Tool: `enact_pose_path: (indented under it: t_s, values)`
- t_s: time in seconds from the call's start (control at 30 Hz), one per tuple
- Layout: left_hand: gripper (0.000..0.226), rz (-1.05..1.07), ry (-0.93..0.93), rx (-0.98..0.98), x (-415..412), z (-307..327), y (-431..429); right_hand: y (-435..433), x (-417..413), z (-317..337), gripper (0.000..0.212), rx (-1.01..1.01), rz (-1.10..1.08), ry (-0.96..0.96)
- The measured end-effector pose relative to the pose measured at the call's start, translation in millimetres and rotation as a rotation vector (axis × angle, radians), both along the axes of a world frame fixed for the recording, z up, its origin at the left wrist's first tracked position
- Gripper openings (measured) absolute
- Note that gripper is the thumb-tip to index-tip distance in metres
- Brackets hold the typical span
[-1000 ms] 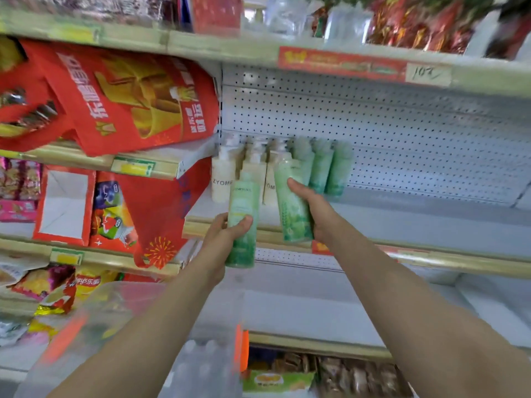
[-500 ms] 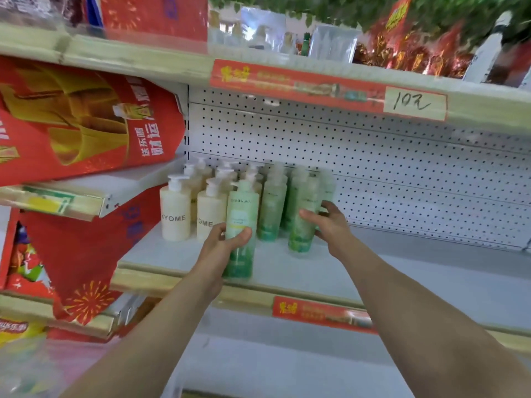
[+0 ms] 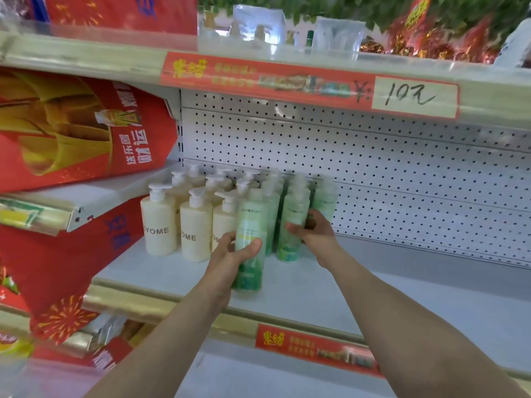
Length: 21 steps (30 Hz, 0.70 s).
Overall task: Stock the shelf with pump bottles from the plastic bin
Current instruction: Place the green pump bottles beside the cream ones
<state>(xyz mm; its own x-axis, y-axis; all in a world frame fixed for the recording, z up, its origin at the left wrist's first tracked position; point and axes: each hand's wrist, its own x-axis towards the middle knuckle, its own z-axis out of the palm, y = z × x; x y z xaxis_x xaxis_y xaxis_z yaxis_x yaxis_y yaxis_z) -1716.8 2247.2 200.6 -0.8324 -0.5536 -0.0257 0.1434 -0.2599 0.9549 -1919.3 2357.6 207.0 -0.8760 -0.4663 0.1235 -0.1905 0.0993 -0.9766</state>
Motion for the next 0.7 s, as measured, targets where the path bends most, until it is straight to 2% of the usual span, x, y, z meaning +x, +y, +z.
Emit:
enact_pose_path:
  t_s: [0.27, 0.43, 0.53, 0.7]
  values:
    - [0.047, -0.044, -0.012, -0.029, -9.3, 4.2, 4.0, -4.7, -3.3, -4.3, 0.057, 0.067, -0.076, 0.028]
    - [0.056, -0.090, -0.021, -0.059, -16.6, 8.7, 6.7, -1.0, -0.7, -2.5, 0.057, 0.131, -0.071, -0.016]
    - [0.063, -0.123, -0.013, -0.073, -25.3, 10.5, 13.3, 11.9, 3.1, 7.7, 0.066, 0.213, -0.035, 0.019]
    - [0.062, -0.150, -0.005, -0.073, -37.4, 13.1, 27.0, 16.0, 4.8, 17.2, 0.040, 0.324, -0.012, 0.085]
